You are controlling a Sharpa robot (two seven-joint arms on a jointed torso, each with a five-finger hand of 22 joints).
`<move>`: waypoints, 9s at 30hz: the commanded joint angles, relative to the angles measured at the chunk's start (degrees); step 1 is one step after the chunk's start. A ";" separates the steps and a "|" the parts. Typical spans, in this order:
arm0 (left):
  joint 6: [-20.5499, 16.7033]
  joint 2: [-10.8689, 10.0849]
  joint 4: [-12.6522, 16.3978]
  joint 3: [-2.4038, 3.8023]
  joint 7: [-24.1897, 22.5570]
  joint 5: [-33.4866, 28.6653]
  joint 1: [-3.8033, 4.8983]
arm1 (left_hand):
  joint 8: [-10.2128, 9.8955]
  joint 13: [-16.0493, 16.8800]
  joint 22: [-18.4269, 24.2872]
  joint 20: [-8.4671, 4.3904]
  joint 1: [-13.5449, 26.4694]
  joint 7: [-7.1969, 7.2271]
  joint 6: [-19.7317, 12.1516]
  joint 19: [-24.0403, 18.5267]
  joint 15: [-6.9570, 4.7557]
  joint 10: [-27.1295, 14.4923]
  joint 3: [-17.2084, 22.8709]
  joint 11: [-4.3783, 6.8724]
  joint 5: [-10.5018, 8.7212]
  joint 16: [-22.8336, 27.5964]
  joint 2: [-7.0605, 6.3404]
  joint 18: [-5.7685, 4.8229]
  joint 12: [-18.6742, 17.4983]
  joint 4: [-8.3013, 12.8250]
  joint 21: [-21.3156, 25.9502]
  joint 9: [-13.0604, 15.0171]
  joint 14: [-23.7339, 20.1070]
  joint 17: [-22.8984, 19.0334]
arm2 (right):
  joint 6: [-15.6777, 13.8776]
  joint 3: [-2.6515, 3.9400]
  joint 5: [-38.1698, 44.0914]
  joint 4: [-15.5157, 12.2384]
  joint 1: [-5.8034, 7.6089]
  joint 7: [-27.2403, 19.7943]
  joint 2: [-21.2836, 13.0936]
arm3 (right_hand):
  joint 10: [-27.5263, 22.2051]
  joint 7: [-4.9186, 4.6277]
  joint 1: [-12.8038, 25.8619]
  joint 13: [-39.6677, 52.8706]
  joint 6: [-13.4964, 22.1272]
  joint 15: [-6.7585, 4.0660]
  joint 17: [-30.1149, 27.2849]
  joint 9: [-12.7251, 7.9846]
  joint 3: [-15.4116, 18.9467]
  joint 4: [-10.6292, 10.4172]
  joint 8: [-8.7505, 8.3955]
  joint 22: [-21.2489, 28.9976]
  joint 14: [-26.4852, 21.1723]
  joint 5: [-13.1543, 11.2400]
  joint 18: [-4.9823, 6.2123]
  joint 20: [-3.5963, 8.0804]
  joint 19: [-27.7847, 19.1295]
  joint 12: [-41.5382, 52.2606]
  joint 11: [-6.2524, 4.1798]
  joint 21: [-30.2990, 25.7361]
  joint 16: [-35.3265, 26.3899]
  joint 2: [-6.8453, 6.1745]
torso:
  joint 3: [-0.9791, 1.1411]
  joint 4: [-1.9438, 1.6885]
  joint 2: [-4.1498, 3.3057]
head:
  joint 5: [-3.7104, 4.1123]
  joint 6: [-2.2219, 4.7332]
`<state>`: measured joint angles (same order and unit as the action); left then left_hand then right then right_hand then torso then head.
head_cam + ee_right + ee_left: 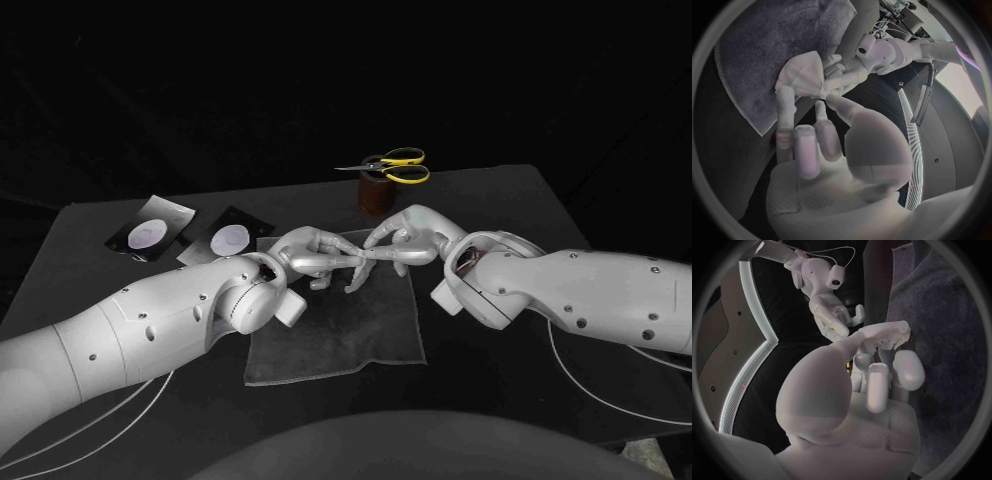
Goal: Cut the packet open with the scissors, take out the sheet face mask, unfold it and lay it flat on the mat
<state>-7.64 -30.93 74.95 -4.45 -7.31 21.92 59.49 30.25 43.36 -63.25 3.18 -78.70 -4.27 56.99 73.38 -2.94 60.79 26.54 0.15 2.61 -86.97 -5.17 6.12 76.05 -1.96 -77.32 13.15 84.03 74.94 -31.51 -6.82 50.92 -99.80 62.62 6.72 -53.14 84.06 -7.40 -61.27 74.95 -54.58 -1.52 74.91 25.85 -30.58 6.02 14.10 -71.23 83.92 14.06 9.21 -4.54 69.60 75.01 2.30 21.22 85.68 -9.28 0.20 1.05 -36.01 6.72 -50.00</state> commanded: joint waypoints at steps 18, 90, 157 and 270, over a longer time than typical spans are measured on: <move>0.05 0.32 0.08 0.06 -0.31 0.30 0.06 | 0.13 0.05 -0.10 -0.44 -0.49 0.04 0.40 0.03 -0.44 0.04 0.09 0.24 0.15 -0.32 -0.25 -0.53 0.26 0.33 -0.27 1.74 0.65 3.52 | 1.44 0.02 9.35 -0.15 -0.05 2.02 0.71 | 1.10 1.20 0.66 6.23 -2.78 -0.22 6.11 0.06 9.46 -5.52 0.82 1.74 3.11 -3.17 1.30 0.04 0.66 1.39 -0.65 -1.28 0.85 -1.07 | -0.05 -0.03 -0.01 | 0.07 0.00; -0.44 -0.02 0.44 0.06 -1.08 0.61 0.06 | 0.52 -1.39 -0.05 -0.52 -0.21 0.04 0.10 0.01 -0.44 -0.99 0.43 0.20 0.14 -0.27 -0.49 -0.53 -0.41 0.15 -0.22 1.92 0.61 3.42 | -1.22 0.03 19.89 0.50 -0.42 6.32 1.64 | 5.69 5.84 -10.67 14.28 -12.85 -3.88 15.09 0.27 4.74 -4.87 4.04 -3.52 6.08 -11.27 -1.02 2.64 7.72 13.78 -4.82 15.26 4.32 6.42 | -0.01 0.01 -0.01 | 0.34 0.00; 3.45 0.84 0.14 0.06 0.84 1.07 0.02 | -5.08 -14.44 1.27 1.68 -0.79 -2.72 -6.45 -1.16 1.98 -11.32 -2.53 -2.44 0.14 -0.10 -3.97 -0.20 -7.09 -1.58 0.69 -1.17 -0.17 2.62 | -2.73 0.03 13.24 -0.27 -0.48 4.30 0.53 | 5.69 5.82 -10.71 14.27 -12.85 -3.89 15.09 0.54 3.99 -4.56 4.45 -3.59 6.08 -11.28 -0.97 2.75 7.68 13.75 -4.82 15.02 4.32 6.63 | -0.08 -0.04 -0.02 | 0.33 0.00; 2.09 0.88 0.53 0.07 0.12 0.50 -0.13 | -4.42 -10.06 -0.35 0.64 0.63 -1.15 -2.23 -0.54 0.71 -6.60 0.69 -0.94 0.16 -0.62 -2.61 -0.43 -7.16 -0.76 -0.06 -0.68 0.79 4.71 | -1.85 0.03 12.27 -0.92 -0.56 4.41 0.41 | 5.68 5.79 -10.52 14.25 -12.68 -3.87 15.09 0.76 3.54 -4.34 4.74 -3.78 6.08 -11.28 -1.01 2.80 7.73 13.71 -4.79 15.31 4.32 6.56 | 0.02 -0.02 -0.02 | 0.16 0.00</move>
<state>-5.94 -30.23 75.38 -4.46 -6.11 22.92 59.33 25.67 33.27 -63.59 3.80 -78.03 -5.36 54.54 72.56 -2.02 53.90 27.29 -0.82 2.67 -87.31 -8.22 6.09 68.73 -2.37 -77.33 12.35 84.14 74.94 -33.82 -6.80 63.12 -100.52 62.10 11.51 -52.82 83.84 -2.06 -71.37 74.94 -66.49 -5.00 74.95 25.39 -26.50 1.46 17.54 -74.93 83.91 2.66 7.53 -1.87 77.03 88.47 -2.03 36.22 89.81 -3.76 0.20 1.04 -36.02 6.89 -50.00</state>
